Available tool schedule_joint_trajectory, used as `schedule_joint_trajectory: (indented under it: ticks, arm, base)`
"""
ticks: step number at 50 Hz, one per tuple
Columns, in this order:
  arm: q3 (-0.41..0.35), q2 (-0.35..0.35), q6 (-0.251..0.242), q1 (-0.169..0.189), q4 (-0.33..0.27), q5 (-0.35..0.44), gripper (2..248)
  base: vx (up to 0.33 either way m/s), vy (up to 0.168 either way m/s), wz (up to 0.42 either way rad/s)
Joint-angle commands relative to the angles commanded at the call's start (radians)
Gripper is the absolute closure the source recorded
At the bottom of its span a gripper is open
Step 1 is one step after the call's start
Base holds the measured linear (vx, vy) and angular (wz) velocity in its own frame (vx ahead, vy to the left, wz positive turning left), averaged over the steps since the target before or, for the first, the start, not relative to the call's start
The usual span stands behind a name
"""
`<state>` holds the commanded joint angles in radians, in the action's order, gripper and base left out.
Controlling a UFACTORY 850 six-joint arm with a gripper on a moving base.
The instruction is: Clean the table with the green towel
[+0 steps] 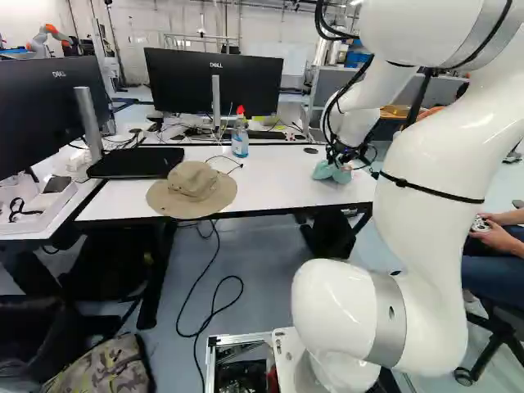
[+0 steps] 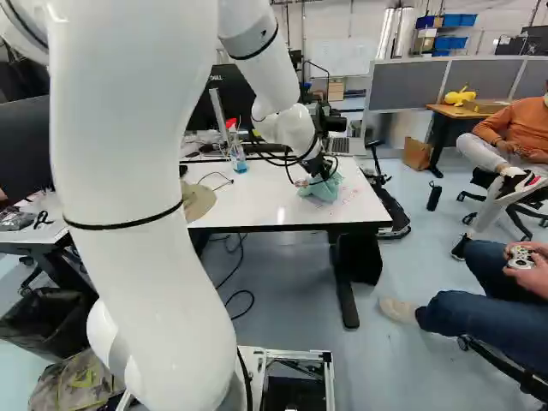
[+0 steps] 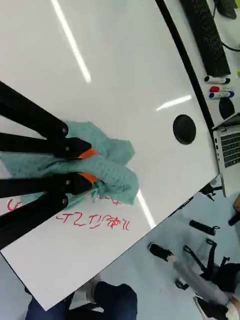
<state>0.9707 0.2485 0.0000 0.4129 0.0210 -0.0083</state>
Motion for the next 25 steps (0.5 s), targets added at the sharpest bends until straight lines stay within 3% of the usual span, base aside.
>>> schedule_joint_trajectory:
  ticks: [12,25]
  arm:
    - [0.056,0.067,0.000,0.022,0.000,0.006,203]
    - [0.084,0.113,0.000,0.020,0.000,0.036,203]
  base:
    - [0.000,0.000,0.000]
    - [0.000,0.000,0.000]
